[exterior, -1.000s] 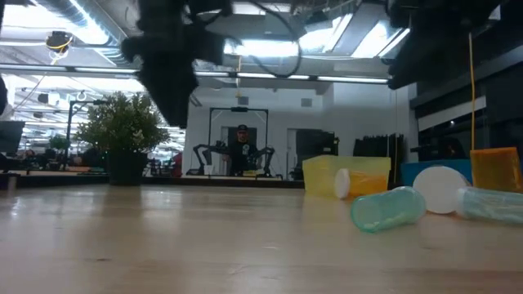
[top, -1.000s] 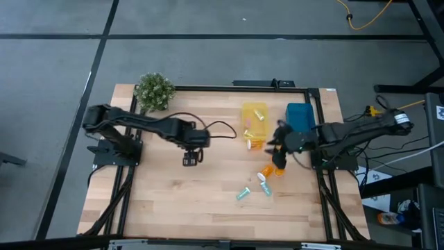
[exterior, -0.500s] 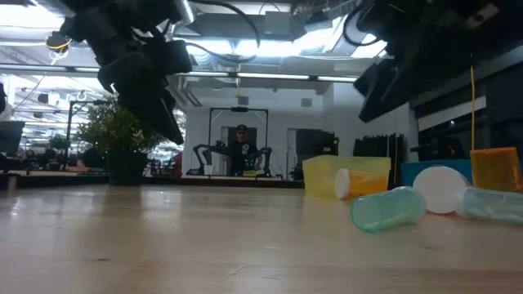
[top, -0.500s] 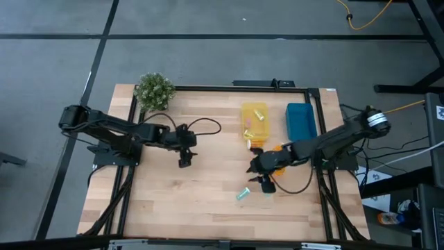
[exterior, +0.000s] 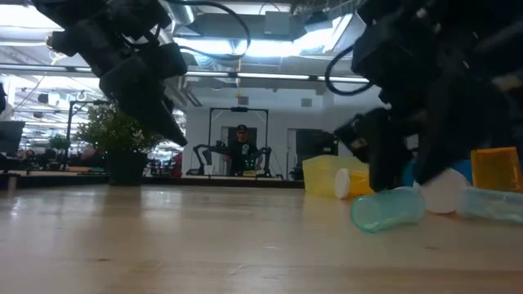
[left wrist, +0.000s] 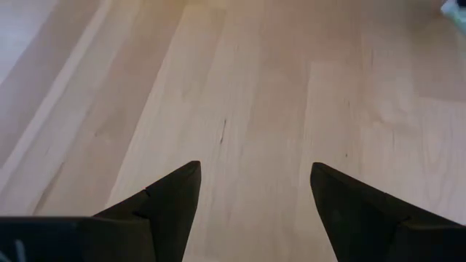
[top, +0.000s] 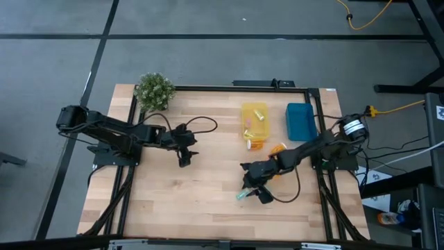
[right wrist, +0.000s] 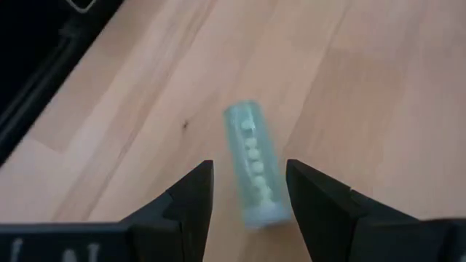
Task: Pick and place medicine bottles into bin by pill shape (circle, oval)
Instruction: Put the small blue pill bottle into the yellow bin
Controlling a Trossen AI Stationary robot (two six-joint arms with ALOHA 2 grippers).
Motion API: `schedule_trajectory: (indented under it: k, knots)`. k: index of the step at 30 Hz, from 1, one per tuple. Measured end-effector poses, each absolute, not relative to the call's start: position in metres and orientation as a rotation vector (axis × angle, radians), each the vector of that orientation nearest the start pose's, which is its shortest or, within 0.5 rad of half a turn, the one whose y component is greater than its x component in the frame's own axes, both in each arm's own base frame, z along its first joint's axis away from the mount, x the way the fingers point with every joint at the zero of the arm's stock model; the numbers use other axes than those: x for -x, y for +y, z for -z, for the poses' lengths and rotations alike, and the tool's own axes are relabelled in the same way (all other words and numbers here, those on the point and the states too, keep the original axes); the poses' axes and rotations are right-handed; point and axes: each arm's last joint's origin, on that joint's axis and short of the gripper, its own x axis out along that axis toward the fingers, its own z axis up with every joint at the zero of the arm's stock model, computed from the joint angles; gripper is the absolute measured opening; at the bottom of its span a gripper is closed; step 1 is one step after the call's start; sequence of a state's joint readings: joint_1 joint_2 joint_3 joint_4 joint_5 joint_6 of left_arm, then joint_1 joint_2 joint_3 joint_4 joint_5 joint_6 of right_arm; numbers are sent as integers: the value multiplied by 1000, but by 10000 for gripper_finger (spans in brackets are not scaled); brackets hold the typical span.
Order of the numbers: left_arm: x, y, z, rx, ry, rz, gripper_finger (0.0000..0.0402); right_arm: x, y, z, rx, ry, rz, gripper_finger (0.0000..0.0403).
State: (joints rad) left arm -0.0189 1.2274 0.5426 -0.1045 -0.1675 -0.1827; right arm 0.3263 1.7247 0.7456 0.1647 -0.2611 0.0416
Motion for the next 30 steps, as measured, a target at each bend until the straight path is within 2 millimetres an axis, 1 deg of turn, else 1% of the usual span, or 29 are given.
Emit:
schedule_trajectory:
  k: [5, 10, 13, 18, 22, 25, 27, 30]
  knots:
    - [-227, 1, -176, 99, 765, -212, 254, -294, 112, -108, 15, 880, -507, 177]
    - [-227, 1, -176, 100, 762, -212, 254, -295, 112, -106, 45, 873, -440, 174]
    - [-227, 1, -176, 100, 761, -212, 254, -296, 110, -108, 61, 863, -401, 159]
    - [-228, 1, -176, 97, 758, -218, 254, -299, 106, -110, 65, 847, -364, 116]
    - [-228, 1, -176, 97, 758, -219, 254, -307, 100, -115, 112, 813, -239, 112]
    - [-228, 1, -176, 97, 758, -219, 254, -311, 90, -124, 176, 790, -110, 119]
    - [-228, 1, -176, 97, 758, -219, 254, -312, 82, -134, 237, 777, 7, 125]
    - [-228, 1, -176, 97, 758, -219, 254, -309, 68, -156, 342, 769, 221, 123]
